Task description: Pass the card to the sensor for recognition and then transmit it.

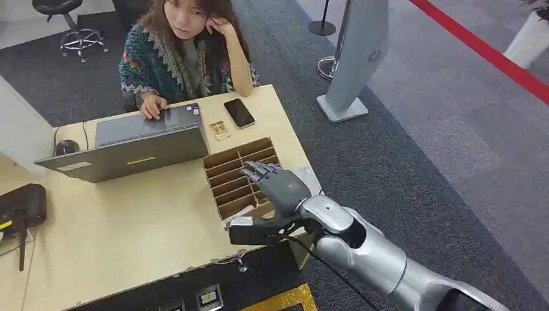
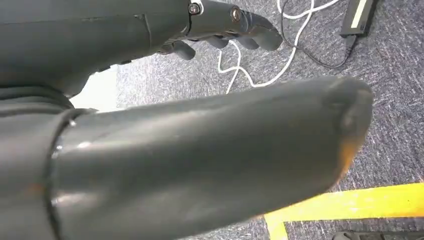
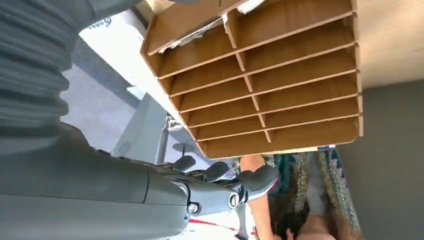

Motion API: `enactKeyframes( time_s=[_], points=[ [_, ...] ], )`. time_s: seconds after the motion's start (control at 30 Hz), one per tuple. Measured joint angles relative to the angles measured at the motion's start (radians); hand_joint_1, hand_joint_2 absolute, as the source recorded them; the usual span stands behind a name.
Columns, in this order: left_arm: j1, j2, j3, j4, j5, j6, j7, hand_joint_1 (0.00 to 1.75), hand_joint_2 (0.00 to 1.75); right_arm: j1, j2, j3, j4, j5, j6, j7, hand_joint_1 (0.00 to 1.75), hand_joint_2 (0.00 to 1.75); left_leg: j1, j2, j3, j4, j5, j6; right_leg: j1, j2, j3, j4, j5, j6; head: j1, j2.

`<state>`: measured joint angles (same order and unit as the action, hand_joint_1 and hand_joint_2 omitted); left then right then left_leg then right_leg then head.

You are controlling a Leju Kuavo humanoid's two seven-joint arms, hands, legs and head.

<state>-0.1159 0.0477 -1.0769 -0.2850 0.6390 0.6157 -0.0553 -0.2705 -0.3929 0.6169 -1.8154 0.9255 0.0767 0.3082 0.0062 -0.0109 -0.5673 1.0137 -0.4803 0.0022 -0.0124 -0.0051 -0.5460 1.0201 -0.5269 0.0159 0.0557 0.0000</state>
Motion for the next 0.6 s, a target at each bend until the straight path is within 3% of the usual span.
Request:
enactKeyframes(
  time_s=[0.6],
  points=[
    [0.001, 0.0, 0.0, 0.0, 0.035, 0.003, 0.0, 0.0, 0.0, -0.024, 0.007, 0.064, 0.144, 0.095, -0.088, 0.067, 0.0, 1.75, 0.0, 0.0, 0.0, 0.0, 0.0, 0.0, 0.0, 0.0, 0.0, 0.0, 0.0, 0.0, 0.0, 0.0]
  ],
)
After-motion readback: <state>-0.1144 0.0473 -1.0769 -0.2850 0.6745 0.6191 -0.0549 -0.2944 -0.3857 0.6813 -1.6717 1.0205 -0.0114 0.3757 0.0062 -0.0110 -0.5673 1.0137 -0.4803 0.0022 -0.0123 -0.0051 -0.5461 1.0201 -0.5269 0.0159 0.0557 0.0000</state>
